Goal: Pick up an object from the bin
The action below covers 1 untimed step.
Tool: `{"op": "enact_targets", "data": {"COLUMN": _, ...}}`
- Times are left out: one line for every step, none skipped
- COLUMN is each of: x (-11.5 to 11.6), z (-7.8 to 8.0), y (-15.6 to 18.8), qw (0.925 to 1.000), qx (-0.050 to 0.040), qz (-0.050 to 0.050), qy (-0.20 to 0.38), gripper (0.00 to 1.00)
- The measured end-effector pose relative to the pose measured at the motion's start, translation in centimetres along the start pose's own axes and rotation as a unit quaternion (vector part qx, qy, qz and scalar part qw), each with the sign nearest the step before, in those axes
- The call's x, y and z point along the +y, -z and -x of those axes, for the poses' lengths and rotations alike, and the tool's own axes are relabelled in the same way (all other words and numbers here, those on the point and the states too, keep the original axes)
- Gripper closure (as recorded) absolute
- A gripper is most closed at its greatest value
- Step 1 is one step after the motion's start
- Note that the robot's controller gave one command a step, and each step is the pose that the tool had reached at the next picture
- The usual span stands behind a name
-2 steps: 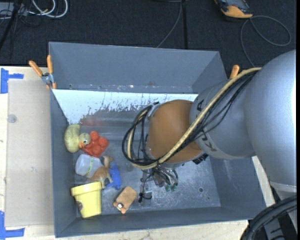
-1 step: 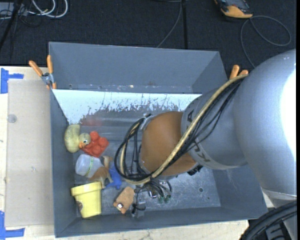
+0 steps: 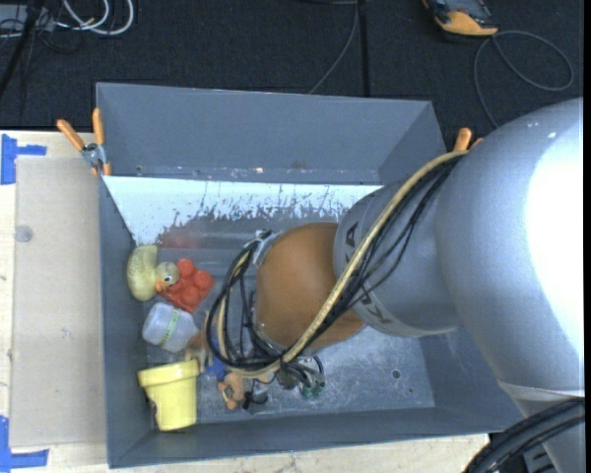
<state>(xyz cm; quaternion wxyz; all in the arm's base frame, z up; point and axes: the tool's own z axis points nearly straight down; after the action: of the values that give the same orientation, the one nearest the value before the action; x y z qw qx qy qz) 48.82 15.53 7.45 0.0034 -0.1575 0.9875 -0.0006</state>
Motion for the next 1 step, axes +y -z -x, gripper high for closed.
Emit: {"op": "enact_targets", "data": {"x": 0.00, "z": 0.00, "y": 0.00, "qw": 1.0000, "qx": 0.0000, "qz": 0.000, "qy": 0.000, "gripper": 1.00}}
